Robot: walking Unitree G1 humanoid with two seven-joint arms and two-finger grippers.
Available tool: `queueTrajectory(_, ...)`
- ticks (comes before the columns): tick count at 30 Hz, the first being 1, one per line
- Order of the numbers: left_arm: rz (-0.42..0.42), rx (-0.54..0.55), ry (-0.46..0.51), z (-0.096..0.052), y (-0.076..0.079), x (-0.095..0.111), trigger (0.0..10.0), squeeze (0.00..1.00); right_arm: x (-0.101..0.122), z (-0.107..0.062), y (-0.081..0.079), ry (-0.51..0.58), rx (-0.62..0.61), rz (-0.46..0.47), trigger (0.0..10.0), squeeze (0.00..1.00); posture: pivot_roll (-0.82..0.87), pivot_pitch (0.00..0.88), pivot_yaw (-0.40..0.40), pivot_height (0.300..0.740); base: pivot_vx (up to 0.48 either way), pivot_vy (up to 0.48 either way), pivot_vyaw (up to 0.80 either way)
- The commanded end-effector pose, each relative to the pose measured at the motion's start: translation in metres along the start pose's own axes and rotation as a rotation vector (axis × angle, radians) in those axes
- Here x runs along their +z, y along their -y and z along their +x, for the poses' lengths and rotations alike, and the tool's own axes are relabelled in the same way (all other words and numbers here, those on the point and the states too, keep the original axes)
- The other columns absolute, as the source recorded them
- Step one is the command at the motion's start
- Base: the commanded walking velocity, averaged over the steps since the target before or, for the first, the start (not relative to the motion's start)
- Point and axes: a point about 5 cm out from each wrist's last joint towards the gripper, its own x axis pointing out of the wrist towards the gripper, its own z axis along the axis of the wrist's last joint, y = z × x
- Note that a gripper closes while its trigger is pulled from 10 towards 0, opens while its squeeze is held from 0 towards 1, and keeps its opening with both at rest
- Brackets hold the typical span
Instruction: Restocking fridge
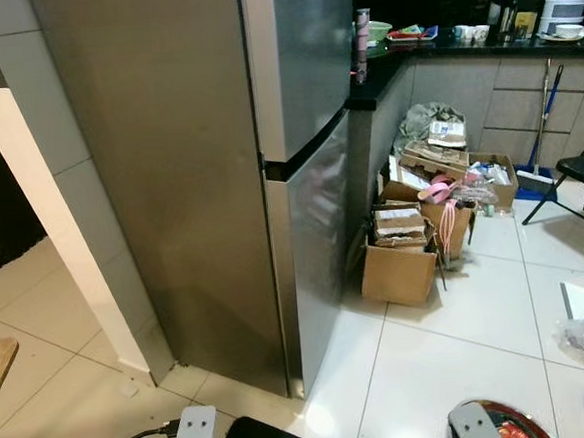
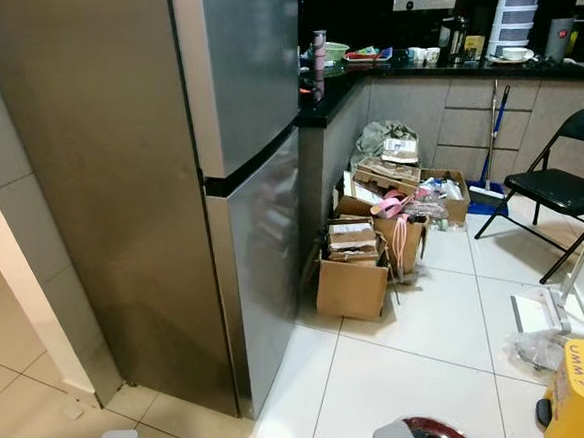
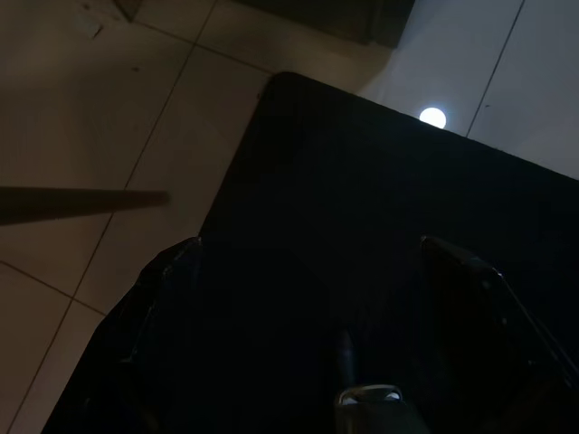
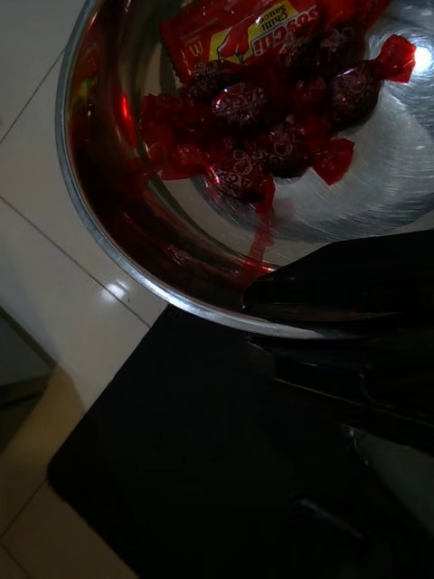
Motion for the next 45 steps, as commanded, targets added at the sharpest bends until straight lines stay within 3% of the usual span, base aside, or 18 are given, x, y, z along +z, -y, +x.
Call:
queueTrajectory(1,-0.002,0.013,-0.016,-0.0011,-0.0049,-0.0039,10.0,0.0,0.0032,0.0006,0.0004,0.015,0.0,-0.013,10.0,0.0,-0.06,0.059,-0.003,0.74,0.0,0.0,0.0)
queueTrajectory(13,0.013,0.006,-0.018,-0.001,-0.0059,-0.0031,10.0,0.0,0.0044,0.0012,-0.0006,0.017,0.004,-0.013,10.0,0.0,-0.06,0.057,-0.001,0.74,0.0,0.0,0.0)
queueTrajectory(19,0.041,0.01,-0.024,-0.001,-0.0057,-0.0037,10.0,0.0,0.0039,0.0008,0.0002,0.016,0.002,-0.012,10.0,0.0,-0.06,0.058,0.0,0.74,0.0,-0.411,0.0)
queueTrajectory(23,-0.023,0.037,-0.035,-0.0011,-0.007,-0.0056,10.0,0.0,0.004,0.0008,0.0003,0.017,0.002,-0.012,10.0,0.0,-0.06,0.058,0.0,0.74,0.0,0.0,0.0)
queueTrajectory(28,0.013,0.032,-0.029,-0.0011,-0.0087,-0.0039,10.0,0.0,0.0043,0.0012,-0.001,0.018,0.003,-0.009,10.0,0.0,-0.06,0.055,0.003,0.74,0.0,0.0,0.0)
queueTrajectory(45,0.003,0.028,-0.038,-0.0007,-0.0111,-0.0029,10.0,0.0,0.0051,0.0018,-0.0023,0.02,0.004,-0.004,10.0,0.0,-0.06,0.055,0.01,0.74,0.0,0.056,0.0)
